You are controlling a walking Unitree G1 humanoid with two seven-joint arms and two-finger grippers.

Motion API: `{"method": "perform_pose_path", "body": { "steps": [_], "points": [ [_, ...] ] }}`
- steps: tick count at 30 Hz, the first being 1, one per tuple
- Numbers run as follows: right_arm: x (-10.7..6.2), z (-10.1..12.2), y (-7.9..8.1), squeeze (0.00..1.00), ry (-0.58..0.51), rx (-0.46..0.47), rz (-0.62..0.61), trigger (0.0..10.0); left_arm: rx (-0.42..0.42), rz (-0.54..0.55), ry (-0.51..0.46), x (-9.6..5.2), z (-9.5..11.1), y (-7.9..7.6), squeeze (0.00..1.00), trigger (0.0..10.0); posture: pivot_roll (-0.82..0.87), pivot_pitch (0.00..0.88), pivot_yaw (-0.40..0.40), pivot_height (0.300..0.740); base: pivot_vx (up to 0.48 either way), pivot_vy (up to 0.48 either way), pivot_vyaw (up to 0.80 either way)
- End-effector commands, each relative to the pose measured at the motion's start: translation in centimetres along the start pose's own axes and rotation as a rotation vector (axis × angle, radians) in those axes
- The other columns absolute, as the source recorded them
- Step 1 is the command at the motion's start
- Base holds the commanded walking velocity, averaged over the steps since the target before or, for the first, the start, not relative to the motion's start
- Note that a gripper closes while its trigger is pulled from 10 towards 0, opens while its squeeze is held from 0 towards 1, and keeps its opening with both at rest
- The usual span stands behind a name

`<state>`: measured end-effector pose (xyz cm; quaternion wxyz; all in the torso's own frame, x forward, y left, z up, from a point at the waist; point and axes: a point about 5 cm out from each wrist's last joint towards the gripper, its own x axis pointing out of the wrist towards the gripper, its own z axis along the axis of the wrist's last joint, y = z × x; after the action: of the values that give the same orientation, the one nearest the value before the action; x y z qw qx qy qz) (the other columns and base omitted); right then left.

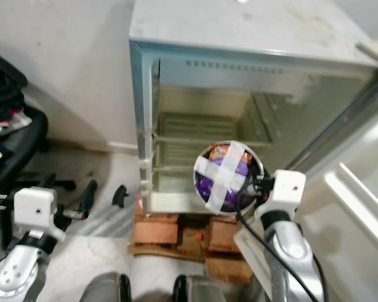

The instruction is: Restocking fridge

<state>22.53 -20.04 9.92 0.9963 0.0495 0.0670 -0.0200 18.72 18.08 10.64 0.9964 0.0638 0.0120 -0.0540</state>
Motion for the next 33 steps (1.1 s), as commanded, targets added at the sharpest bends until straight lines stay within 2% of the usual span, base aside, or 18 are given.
{"method": "perform_pose_path", "body": {
  "steps": [1, 8, 10, 20, 23, 28, 31, 33],
  "points": [
    [0.3, 0.7, 0.0, 0.00, -0.025, -0.001, 0.003, 10.0, 0.004, 0.007, 0.021, -0.2, -0.4, 0.1, 0.00, 10.0, 0.07, 0.111, -0.116, 0.740, 0.394, 0.000, 0.00],
    [0.4, 0.8, 0.0, 0.00, -0.027, -0.005, 0.002, 10.0, 0.007, 0.022, 0.026, -0.2, -0.5, 0.2, 0.00, 10.0, 0.07, 0.115, -0.119, 0.740, 0.322, 0.000, 0.00],
    [0.5, 0.8, 0.1, 0.00, -0.027, -0.005, 0.004, 10.0, 0.007, 0.055, 0.030, -0.2, -0.6, 0.4, 0.00, 10.0, 0.07, 0.117, -0.121, 0.740, 0.000, 0.000, 0.00],
    [1.2, 0.9, 0.3, 0.00, -0.024, -0.002, 0.016, 10.0, -0.002, 0.051, 0.037, -0.5, -0.7, 0.2, 0.00, 10.0, 0.08, 0.127, -0.128, 0.740, 0.000, 0.000, 0.00],
    [1.7, 0.6, 0.6, 0.00, 0.000, 0.025, 0.019, 10.0, -0.001, 0.051, 0.041, -0.6, -0.7, 0.1, 0.00, 10.0, 0.09, 0.136, -0.125, 0.740, 0.000, 0.000, 0.00],
    [3.3, -0.2, 1.8, 0.00, 0.063, 0.077, 0.041, 10.0, 0.006, 0.052, 0.062, -1.0, -0.8, 0.0, 0.00, 10.0, 0.11, 0.156, -0.125, 0.740, 0.000, 0.000, 0.00],
    [4.7, -0.6, 3.0, 0.00, 0.091, 0.116, 0.065, 10.0, 0.001, 0.081, 0.098, -1.7, -1.3, 0.2, 0.00, 10.0, 0.12, 0.173, -0.130, 0.740, 0.000, 0.000, 0.00],
    [6.1, -0.8, 3.9, 0.00, 0.109, 0.187, 0.059, 10.0, 0.033, 0.130, 0.121, -2.5, -1.6, 0.7, 0.00, 10.0, 0.14, 0.188, -0.135, 0.740, 0.000, 0.000, 0.00]
  ]
}}
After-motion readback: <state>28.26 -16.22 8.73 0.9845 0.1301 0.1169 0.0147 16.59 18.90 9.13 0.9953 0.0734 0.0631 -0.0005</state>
